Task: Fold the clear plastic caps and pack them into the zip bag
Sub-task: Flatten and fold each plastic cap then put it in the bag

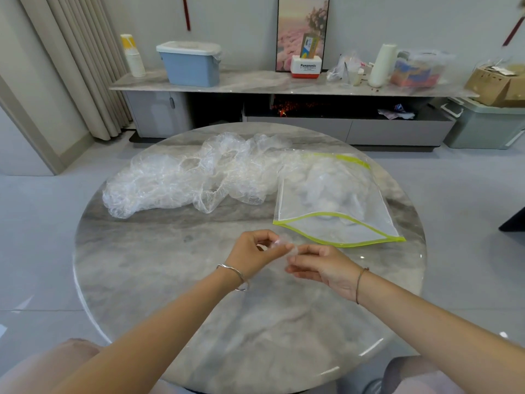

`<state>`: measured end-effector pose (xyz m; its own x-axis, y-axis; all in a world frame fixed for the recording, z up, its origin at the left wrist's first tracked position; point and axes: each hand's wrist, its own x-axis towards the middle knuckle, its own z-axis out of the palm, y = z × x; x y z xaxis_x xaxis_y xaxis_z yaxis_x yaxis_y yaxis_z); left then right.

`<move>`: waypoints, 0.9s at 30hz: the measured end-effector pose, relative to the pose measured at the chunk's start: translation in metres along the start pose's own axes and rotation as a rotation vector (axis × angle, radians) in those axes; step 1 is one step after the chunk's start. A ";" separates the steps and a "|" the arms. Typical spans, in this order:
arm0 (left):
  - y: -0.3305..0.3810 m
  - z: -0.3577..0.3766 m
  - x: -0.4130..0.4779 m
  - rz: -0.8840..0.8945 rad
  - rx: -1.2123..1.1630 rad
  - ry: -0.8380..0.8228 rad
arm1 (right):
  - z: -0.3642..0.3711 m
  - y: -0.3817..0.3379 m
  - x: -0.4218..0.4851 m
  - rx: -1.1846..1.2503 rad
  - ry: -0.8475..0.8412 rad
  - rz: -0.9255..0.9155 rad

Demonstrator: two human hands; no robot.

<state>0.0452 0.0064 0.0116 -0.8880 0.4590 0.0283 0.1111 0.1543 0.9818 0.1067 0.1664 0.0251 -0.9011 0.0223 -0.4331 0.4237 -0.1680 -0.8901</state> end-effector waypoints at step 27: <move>0.047 0.026 0.129 0.107 0.517 -0.139 | -0.061 -0.047 0.135 -1.637 0.184 -0.354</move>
<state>-0.0528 0.0953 0.0570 -0.7959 0.6021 0.0635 0.4337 0.4939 0.7536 -0.0292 0.2376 0.0002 -0.9943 -0.0416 -0.0986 -0.0326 0.9954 -0.0904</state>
